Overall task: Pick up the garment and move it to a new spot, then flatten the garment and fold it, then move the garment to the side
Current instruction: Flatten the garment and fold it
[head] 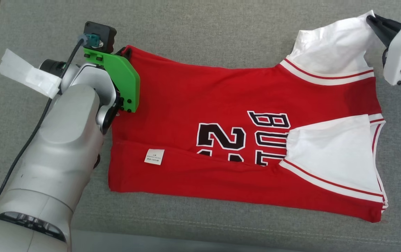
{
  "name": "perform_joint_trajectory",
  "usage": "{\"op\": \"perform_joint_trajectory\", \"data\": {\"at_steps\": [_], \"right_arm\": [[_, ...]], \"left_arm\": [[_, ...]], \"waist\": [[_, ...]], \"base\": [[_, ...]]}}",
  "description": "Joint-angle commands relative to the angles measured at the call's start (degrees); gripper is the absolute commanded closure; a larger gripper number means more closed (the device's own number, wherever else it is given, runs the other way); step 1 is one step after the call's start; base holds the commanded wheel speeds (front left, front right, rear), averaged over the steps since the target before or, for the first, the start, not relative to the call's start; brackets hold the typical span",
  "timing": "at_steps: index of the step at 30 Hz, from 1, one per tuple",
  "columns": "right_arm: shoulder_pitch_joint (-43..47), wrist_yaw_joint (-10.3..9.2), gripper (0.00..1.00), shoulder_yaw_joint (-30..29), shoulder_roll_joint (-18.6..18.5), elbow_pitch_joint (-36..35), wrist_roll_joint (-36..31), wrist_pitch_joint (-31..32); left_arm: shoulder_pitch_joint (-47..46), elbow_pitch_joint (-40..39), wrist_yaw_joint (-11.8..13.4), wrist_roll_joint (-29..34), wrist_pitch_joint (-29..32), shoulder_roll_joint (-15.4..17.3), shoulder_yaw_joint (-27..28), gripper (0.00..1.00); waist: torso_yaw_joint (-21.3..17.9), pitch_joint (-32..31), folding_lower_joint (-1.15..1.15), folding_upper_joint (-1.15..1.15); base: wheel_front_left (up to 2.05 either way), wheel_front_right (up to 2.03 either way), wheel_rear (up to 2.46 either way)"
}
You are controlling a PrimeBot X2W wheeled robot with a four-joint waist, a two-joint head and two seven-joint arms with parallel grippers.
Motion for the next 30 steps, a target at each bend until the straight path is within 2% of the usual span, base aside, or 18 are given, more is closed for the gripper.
{"op": "perform_joint_trajectory", "data": {"at_steps": [1, 2, 10, 18, 22, 25, 26, 30], "right_arm": [[3.33, -0.04, 1.0, -0.21, -2.17, -4.13, 2.06, -1.04], [3.33, -0.04, 1.0, -0.21, -2.17, -4.13, 2.06, -1.04], [14.63, -0.04, 1.0, -2.15, -11.06, -18.6, 7.36, -2.46], [24.51, -0.04, 1.0, -4.64, -15.89, -26.4, 10.79, -2.15], [26.7, -0.04, 1.0, -5.3, -15.75, -27.87, 9.11, -3.11], [27.93, -0.04, 1.0, -5.24, -14.7, -28.24, 7.69, -3.99], [28.38, -0.04, 1.0, -4.88, -13.96, -28.48, 6.63, -4.74], [27.66, -0.05, 1.0, -5.67, -11.83, -26.07, 3.25, -7.27]], "left_arm": [[1.6, -1.28, -0.03, 0.99, -0.96, 1.34, -0.64, 1.0], [1.6, -1.28, -0.03, 0.99, -0.96, 1.34, -0.64, 1.0], [7.91, -6.75, 0.78, 3.95, -2.79, 4.45, -4.18, 1.0], [14.69, -14.77, 2.45, 7.47, -5.33, 9.09, -7.58, 1.0], [17.67, -19.49, 5.11, 8.64, -7.85, 11.69, -7.8, 1.0], [20.28, -22.92, 6.98, 8.25, -8.52, 13.05, -7.28, 1.0], [22.09, -25.33, 8.37, 7.72, -8.76, 13.73, -6.73, 1.0], [25.11, -29.21, 10.84, 6.7, -9.75, 15.06, -5.27, 1.0]], "waist": [[-1.05, -2.35, 0.0, 0.0], [-1.05, -2.35, 0.0, 0.0], [-2.5, -5.59, 0.0, 0.0], [-3.77, -7.64, 0.0, 0.0], [-4.16, -8.28, 0.0, 0.0], [-4.13, -8.67, 0.0, 0.0], [-4.02, -8.96, 0.0, 0.0], [-3.89, -9.34, 0.0, 0.0]], "base": [[0.0, 0.0, 0.0], [0.0, 0.0, 0.0], [0.0, 0.0, 0.0], [0.0, 0.0, 0.0], [0.0, 0.0, 0.0], [0.0, 0.0, 0.0], [0.0, 0.0, 0.0], [0.0, 0.0, 0.0]]}}
